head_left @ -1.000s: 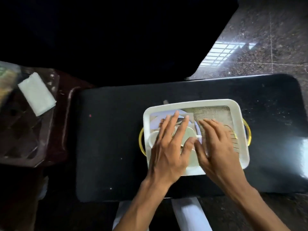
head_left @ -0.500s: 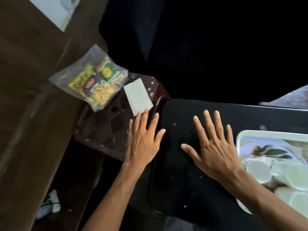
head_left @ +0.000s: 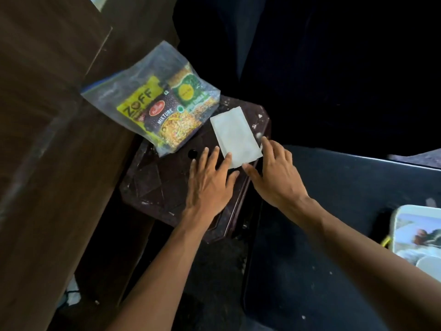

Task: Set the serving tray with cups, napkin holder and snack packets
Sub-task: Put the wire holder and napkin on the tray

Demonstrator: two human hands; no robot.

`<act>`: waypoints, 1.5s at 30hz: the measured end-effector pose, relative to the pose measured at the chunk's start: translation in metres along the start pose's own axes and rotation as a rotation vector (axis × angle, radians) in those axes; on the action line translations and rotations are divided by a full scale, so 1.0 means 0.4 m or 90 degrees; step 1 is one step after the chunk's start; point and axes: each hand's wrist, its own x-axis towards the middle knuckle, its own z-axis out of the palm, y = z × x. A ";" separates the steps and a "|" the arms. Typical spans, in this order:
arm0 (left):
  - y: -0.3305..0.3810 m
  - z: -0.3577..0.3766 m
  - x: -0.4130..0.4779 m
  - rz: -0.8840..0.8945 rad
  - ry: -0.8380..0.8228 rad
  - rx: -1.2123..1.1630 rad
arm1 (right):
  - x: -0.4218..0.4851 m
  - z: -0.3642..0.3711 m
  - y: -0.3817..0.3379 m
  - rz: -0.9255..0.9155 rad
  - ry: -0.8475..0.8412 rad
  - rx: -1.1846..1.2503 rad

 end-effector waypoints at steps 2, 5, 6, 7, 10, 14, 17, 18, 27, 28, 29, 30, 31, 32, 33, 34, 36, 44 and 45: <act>-0.003 0.007 0.002 0.006 -0.003 -0.011 | 0.030 0.017 -0.003 0.066 0.016 0.092; -0.001 0.012 -0.003 0.013 0.004 -0.031 | 0.058 0.036 0.003 0.143 0.036 0.198; 0.000 0.014 -0.005 0.012 0.005 -0.039 | 0.061 0.041 0.006 0.155 0.038 0.222; 0.001 0.016 -0.009 0.012 0.006 -0.048 | 0.062 0.047 0.008 0.162 0.040 0.236; 0.009 0.023 -0.020 0.028 0.011 -0.058 | 0.060 0.065 0.018 0.171 0.046 0.257; 0.028 0.022 -0.044 0.038 0.022 -0.061 | 0.047 0.068 0.026 0.205 0.063 0.310; 0.050 0.015 -0.069 0.028 0.031 -0.099 | 0.018 0.053 0.030 0.228 0.056 0.419; 0.060 0.012 -0.077 0.022 0.046 -0.139 | 0.003 0.044 0.032 0.223 0.051 0.471; 0.206 -0.025 -0.108 -0.319 -0.012 -1.034 | -0.207 -0.066 0.122 0.137 -0.051 0.672; 0.223 -0.023 -0.111 -0.309 -0.007 -1.045 | -0.231 -0.073 0.142 0.151 -0.055 0.677; 0.241 -0.022 -0.114 -0.297 0.004 -1.035 | -0.253 -0.080 0.162 0.167 -0.053 0.674; 0.259 -0.020 -0.117 -0.292 0.016 -1.012 | -0.274 -0.086 0.182 0.184 -0.044 0.667; 0.278 -0.017 -0.121 -0.293 0.024 -0.989 | -0.294 -0.092 0.203 0.201 -0.030 0.657; 0.298 -0.013 -0.125 -0.295 0.024 -0.966 | -0.313 -0.099 0.225 0.216 -0.014 0.649; 0.320 -0.009 -0.129 -0.294 0.016 -0.947 | -0.331 -0.104 0.246 0.232 0.003 0.641; 0.340 -0.003 -0.134 -0.289 0.002 -0.933 | -0.349 -0.111 0.266 0.246 0.021 0.632; 0.389 0.006 -0.146 -0.272 -0.028 -0.921 | -0.384 -0.125 0.308 0.264 0.066 0.617; 0.568 0.011 -0.147 -0.111 -0.032 -0.787 | -0.512 -0.218 0.483 0.224 0.219 0.459; 0.594 0.006 -0.143 -0.058 -0.048 -0.753 | -0.532 -0.233 0.505 0.220 0.238 0.441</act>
